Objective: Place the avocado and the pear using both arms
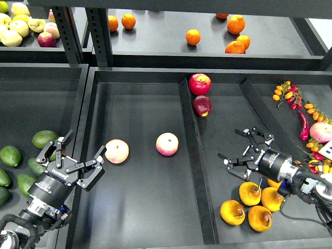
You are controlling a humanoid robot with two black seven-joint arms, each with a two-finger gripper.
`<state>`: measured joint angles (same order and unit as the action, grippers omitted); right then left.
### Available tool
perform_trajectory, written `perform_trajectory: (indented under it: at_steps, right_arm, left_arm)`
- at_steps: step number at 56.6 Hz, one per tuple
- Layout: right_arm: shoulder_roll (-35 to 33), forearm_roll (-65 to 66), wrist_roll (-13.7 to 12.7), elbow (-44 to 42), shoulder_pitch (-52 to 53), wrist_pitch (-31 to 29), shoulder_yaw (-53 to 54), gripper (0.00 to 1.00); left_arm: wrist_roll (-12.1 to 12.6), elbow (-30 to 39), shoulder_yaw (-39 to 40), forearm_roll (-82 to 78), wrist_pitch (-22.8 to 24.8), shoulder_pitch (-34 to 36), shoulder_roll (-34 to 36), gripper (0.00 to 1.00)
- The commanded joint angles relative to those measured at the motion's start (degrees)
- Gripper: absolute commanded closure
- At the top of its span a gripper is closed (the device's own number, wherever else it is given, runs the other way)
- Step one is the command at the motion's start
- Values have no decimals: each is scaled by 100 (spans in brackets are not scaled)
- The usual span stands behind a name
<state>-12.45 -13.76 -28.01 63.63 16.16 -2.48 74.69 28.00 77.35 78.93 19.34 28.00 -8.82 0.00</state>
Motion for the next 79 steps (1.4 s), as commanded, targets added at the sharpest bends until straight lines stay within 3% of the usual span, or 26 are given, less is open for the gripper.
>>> perform_trajectory:
  at_steps: [1,5,33,49,59,70,79]
  right_arm:
    - [919,400,1,-26,2,98,801,6]
    - [1245,532,1,-26,10,98,1012,6]
    - [1245,629,1,-8,-34,-104,1514,1]
    - [1245,437,1,212,-34,-727,1330,0]
    - [1245,41,1,-87,-165,-921,1276,0]
    - [1245,-109,1,-1080,-297,-2071,1110,0]
    - [1245,-477,1,-1265,-429,-2450,785,0]
  left_arm:
    - [0,-27,8,-1,0,64,0,1]
    - [0,-35,8,-9,0,64,0,1]
    - [0,-150,228,-53,0,346,0,1]
    - [0,-185,210,-360,0,925,0,1]
    - [0,-317,166,-449,0,1014,0,1]
    - [-119,-536,158,-449,0,1005,0,1]
    - [-155,-686,131,-449,0,996,0,1]
